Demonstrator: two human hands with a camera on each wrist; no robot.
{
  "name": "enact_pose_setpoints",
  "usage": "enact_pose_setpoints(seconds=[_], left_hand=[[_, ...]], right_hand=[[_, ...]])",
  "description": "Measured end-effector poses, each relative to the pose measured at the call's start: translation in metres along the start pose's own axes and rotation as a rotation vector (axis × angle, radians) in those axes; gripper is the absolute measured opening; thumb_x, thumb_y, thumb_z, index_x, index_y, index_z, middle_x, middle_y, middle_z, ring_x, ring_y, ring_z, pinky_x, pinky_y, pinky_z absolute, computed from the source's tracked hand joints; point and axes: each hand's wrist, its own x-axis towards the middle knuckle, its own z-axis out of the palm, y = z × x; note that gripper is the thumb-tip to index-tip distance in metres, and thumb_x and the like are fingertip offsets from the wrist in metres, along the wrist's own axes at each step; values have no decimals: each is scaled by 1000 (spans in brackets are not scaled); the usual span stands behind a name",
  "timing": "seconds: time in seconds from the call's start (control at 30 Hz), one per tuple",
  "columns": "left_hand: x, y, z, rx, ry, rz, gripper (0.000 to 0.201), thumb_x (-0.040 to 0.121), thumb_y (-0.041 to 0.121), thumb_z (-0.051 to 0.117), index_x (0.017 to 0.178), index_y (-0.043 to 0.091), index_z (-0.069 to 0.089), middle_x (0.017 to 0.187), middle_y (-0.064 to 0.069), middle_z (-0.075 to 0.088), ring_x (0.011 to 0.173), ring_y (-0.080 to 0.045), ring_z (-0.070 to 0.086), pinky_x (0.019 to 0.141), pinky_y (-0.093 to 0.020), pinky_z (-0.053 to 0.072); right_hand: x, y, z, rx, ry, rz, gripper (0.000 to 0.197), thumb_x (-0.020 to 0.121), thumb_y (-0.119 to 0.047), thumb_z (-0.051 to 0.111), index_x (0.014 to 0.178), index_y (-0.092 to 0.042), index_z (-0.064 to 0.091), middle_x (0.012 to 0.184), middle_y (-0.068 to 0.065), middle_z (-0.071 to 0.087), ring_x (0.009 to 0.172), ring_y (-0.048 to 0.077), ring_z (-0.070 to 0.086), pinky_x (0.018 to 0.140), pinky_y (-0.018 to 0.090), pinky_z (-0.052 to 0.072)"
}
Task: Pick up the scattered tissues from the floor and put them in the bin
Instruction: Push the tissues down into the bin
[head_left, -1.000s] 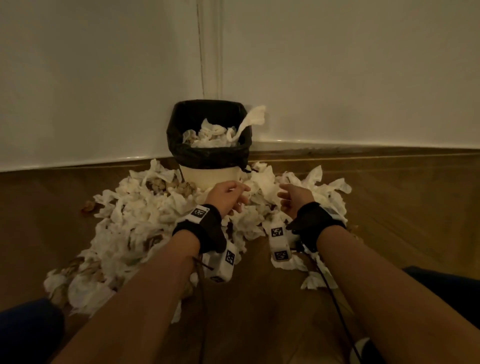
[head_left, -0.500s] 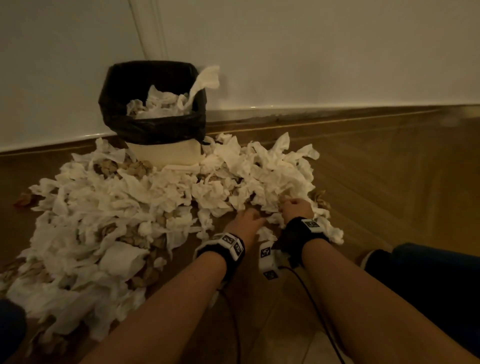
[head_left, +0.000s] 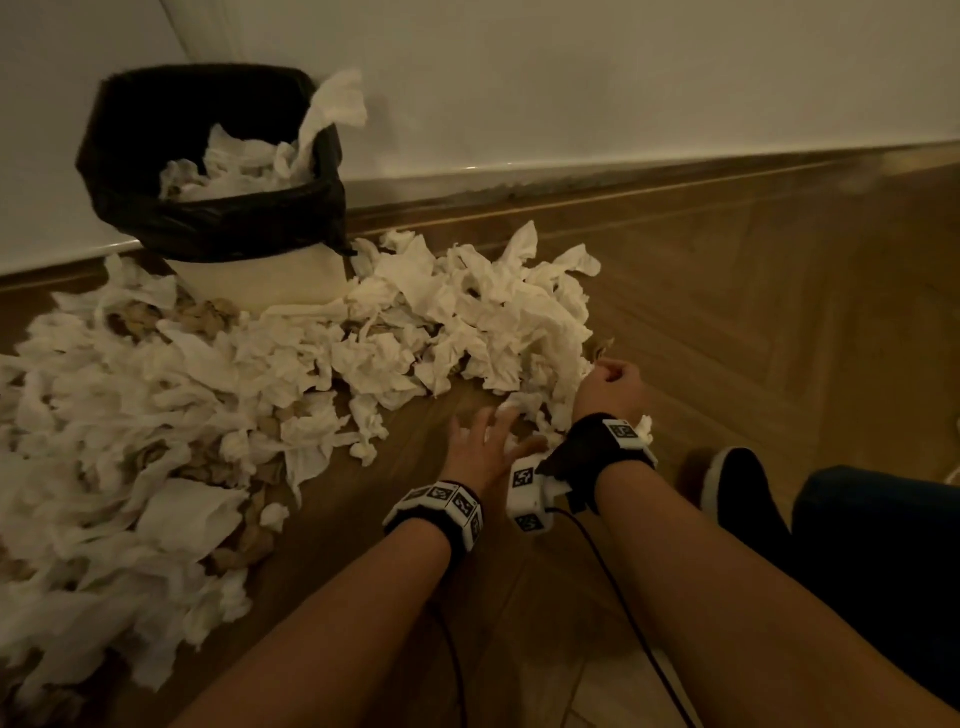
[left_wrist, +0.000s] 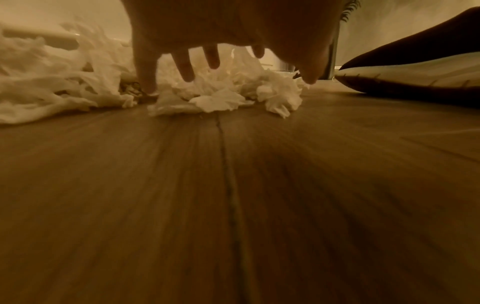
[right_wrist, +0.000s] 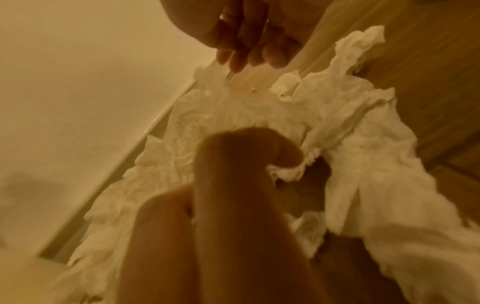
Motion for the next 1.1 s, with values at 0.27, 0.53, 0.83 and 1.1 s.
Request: enact_pose_setpoints(seconds=[0.27, 0.53, 0.83, 1.1], left_hand=[[5, 18, 6, -111, -3, 13, 49, 92, 42, 46, 139, 40, 32, 154, 9, -8, 141, -33, -11, 105, -69, 1], [9, -7, -2, -419, 131, -114, 19, 92, 16, 46, 106, 21, 58, 131, -7, 45, 114, -24, 46, 90, -31, 40], [11, -19, -15, -695, 237, -247, 23, 90, 8, 47, 104, 18, 62, 119, -8, 58, 110, -25, 55, 88, -29, 43], [6, -28, -24, -685, 315, -273, 35, 96, 16, 42, 126, 7, 55, 142, -10, 37, 126, -24, 42, 102, -25, 31]], right_hand=[[30, 12, -19, -363, -107, 93, 39, 91, -19, 47, 129, -29, 45, 142, 10, 29, 130, 33, 27, 105, 44, 30], [67, 10, -27, -702, -226, -98, 47, 92, -12, 47, 137, -23, 41, 144, 9, 27, 130, 37, 29, 103, 48, 34], [91, -5, -6, -997, -487, -384, 47, 91, -15, 47, 138, -21, 39, 140, 12, 36, 124, 38, 39, 99, 45, 40], [81, -1, 9, -1076, -566, -438, 41, 94, -22, 51, 134, -12, 48, 144, 12, 39, 127, 33, 43, 104, 39, 40]])
